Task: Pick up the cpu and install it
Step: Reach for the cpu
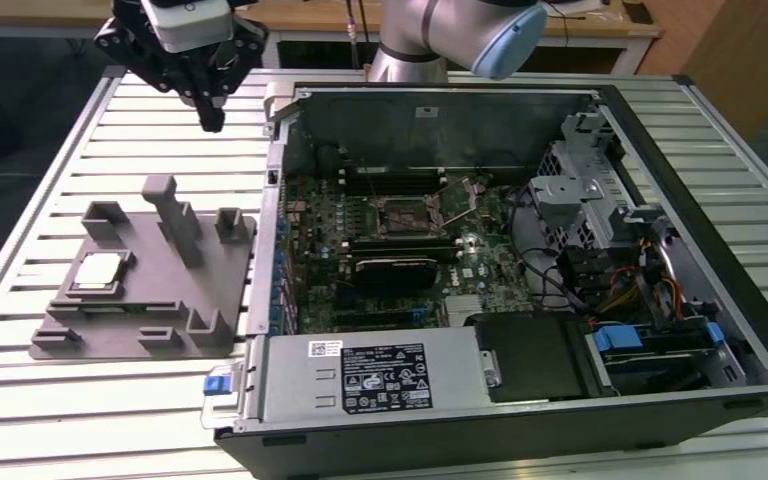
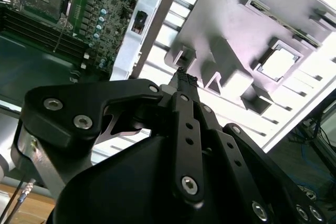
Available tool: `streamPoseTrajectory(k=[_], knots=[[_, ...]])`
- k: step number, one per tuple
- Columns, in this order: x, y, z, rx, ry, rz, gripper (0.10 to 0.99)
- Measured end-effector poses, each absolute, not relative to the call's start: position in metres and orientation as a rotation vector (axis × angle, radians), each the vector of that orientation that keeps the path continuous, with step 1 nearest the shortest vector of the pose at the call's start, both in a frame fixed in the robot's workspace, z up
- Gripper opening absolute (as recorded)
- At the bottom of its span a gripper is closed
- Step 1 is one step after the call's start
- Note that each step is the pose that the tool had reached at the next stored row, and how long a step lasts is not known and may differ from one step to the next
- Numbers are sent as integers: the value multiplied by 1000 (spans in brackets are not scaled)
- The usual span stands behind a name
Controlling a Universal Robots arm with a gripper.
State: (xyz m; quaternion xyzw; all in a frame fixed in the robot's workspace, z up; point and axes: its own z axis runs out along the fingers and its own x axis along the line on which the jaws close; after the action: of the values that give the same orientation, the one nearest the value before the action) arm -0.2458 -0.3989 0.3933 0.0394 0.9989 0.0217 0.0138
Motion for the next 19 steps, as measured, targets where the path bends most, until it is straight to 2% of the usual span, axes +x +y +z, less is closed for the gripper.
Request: streamPoseTrajectory(k=[19], knots=[[-260, -399, 393, 123, 3111, 68, 106]])
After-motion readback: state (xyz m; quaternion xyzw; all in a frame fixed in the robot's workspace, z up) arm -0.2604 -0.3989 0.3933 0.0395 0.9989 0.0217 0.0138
